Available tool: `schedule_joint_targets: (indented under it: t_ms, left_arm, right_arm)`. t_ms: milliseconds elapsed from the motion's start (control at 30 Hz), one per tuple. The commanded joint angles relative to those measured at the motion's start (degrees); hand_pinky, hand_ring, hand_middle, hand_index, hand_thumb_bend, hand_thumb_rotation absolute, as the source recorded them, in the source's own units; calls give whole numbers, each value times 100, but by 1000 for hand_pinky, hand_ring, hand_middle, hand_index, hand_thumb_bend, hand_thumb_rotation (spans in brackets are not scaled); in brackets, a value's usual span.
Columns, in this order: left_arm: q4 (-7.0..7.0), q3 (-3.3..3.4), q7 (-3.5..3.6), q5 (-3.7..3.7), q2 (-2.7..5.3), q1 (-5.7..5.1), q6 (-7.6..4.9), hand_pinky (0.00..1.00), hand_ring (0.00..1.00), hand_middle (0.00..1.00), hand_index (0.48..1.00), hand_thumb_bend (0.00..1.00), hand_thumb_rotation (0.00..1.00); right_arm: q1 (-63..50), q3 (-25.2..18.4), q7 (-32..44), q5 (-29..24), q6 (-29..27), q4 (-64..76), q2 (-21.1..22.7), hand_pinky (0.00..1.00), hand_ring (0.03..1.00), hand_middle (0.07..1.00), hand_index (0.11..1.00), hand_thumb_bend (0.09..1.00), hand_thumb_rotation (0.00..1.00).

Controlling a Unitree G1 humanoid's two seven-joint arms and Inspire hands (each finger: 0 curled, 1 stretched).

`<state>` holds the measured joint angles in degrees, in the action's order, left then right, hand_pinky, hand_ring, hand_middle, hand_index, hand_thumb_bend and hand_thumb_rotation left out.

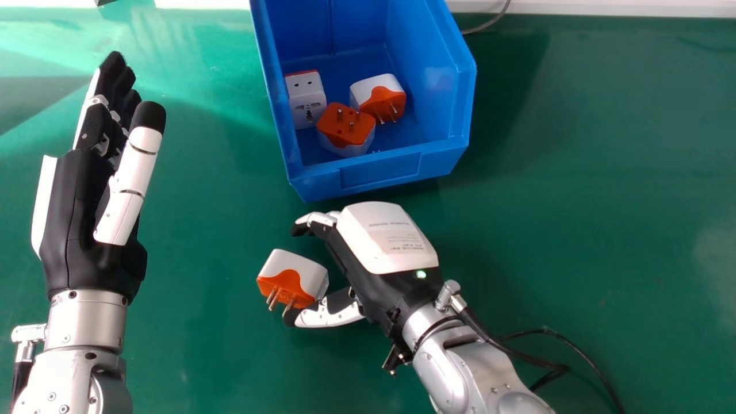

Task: Pick all objects and put in blue box

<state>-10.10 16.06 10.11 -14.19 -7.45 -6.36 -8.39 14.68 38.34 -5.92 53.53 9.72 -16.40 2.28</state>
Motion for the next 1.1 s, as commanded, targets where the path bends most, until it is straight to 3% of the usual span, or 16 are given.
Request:
schedule_joint_targets:
  t_ms: [0, 167, 367, 567, 800, 1067]
  left_arm:
    - [-119, 11, 13, -58, -29, 6, -71, 996, 989, 979, 948, 636, 626]
    - [-111, 5, 10, -40, -39, 20, -75, 994, 989, 979, 950, 634, 624]
    - [-63, 10, 44, -76, -43, 46, -97, 987, 987, 978, 955, 634, 626]
    - [-64, 0, 7, -47, -39, 74, -74, 992, 989, 979, 954, 638, 627]
    - [-46, 2, 28, -69, -43, 106, -88, 997, 989, 977, 950, 631, 630]
    - [-110, -19, -54, -24, -24, 112, -34, 998, 988, 978, 953, 632, 634]
  right_arm:
    - [131, 97, 29, 128, 73, 16, -39, 617, 721, 762, 752, 570, 343]
    - [214, 214, 20, 203, 154, -75, -38, 614, 720, 760, 749, 577, 344]
    - [355, 300, 107, 207, 310, -193, -79, 606, 717, 756, 745, 583, 355]
    - [480, 453, 201, 276, 422, -274, -71, 603, 714, 753, 745, 577, 365]
    - [592, 511, 351, 299, 510, -361, -92, 596, 709, 748, 743, 569, 384]
    - [701, 548, 547, 336, 643, -460, -121, 586, 698, 739, 737, 570, 338]
